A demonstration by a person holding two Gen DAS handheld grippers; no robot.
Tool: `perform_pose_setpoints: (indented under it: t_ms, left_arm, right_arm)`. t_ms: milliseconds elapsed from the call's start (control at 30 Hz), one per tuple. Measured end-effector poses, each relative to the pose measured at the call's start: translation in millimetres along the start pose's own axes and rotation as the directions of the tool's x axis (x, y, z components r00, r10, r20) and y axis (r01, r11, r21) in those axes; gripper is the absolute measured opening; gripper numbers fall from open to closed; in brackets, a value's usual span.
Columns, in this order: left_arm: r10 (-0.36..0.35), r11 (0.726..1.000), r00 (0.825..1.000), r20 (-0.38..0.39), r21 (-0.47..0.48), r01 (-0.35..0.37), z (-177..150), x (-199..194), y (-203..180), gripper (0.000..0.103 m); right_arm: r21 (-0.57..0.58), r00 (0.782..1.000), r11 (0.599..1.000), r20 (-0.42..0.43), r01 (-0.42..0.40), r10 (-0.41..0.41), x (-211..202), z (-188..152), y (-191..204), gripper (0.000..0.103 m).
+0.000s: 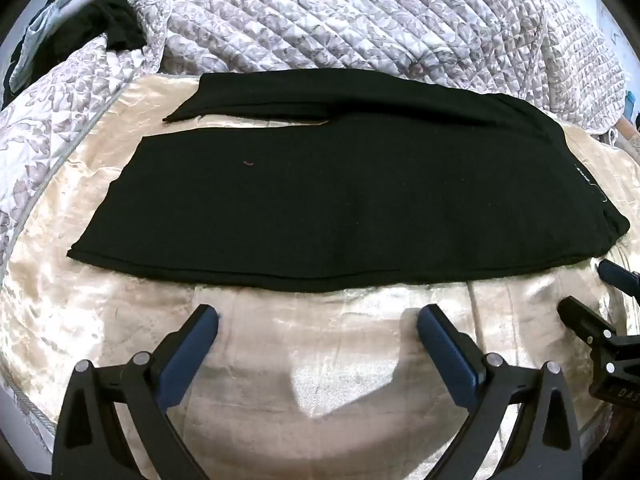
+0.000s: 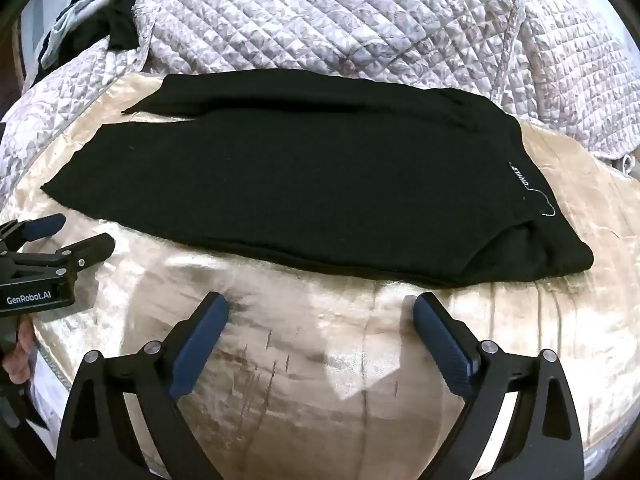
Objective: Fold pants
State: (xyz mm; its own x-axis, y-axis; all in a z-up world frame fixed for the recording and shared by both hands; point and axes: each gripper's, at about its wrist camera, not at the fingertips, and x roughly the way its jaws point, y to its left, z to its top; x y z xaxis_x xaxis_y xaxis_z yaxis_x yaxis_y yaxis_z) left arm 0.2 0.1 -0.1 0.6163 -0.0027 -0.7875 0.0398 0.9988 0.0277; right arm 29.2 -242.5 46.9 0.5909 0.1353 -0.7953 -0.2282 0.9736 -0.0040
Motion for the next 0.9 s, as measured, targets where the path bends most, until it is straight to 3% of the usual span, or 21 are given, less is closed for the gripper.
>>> perform_pose_setpoints:
  t_ms: [900]
  left_arm:
    - [0.003,1.000,1.000,0.000,0.009,-0.003,-2.7,0.7,-6.1,0.102]
  right_arm:
    - [-0.003,1.000,1.000,0.021,0.012,-0.012,0.1,-1.5,2.3,0.095]
